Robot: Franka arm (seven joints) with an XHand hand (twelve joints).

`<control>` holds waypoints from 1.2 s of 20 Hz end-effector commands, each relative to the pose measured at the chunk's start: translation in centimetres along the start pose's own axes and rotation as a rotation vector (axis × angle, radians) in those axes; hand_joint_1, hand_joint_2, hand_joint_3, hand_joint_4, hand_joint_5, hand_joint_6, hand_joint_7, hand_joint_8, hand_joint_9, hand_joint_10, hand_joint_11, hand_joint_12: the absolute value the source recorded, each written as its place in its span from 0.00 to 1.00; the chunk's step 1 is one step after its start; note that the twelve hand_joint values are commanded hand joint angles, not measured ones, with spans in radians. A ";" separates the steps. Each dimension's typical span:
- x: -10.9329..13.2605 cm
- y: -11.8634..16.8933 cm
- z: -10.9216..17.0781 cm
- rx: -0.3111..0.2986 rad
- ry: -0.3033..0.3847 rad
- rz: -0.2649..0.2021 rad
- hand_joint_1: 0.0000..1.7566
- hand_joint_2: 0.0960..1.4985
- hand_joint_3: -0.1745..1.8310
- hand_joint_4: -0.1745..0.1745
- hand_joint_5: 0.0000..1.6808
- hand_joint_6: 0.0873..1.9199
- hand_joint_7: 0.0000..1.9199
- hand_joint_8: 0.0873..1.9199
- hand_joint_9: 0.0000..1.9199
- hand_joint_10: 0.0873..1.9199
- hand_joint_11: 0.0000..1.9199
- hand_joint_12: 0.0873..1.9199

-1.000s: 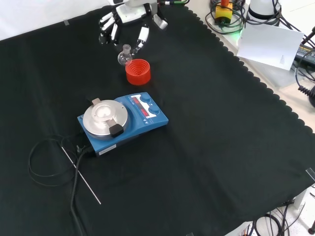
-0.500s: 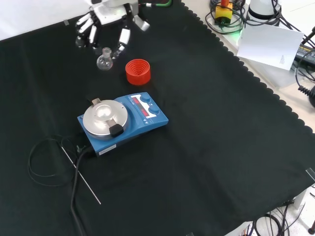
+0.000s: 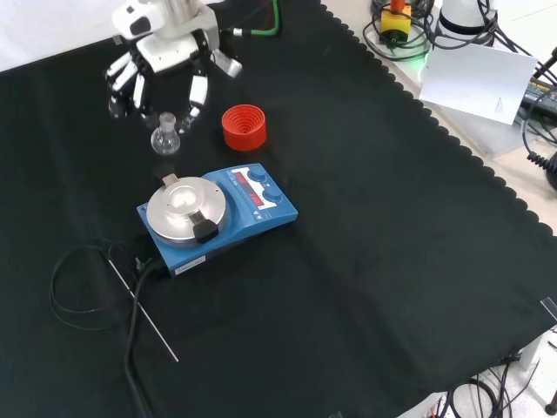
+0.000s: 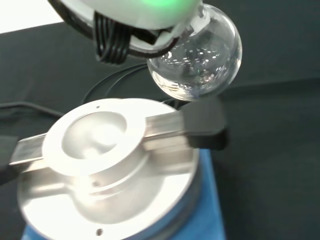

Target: Place the round-bottom flask on the heater.

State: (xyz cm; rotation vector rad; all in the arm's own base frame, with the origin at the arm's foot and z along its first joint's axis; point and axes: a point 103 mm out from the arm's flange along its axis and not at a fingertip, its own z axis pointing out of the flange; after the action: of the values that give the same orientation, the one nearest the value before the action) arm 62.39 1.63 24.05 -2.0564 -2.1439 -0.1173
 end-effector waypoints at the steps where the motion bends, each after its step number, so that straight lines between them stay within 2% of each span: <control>1: 3.0 0.5 1.7 0.048 0.011 -0.045 0.65 0.40 0.47 0.51 0.69 0.46 0.19 0.33 0.33 0.28 0.13 0.71; 12: 4.9 1.5 2.8 0.072 0.009 -0.078 0.65 0.40 0.47 0.50 0.69 0.46 0.19 0.33 0.33 0.28 0.13 0.71; 24: 5.1 2.8 4.5 0.109 0.010 -0.087 0.65 0.40 0.47 0.49 0.69 0.46 0.19 0.33 0.32 0.28 0.13 0.71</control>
State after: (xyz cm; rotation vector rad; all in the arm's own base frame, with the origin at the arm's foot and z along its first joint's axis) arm 64.52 7.44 20.99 -1.9108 -2.1880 -0.0365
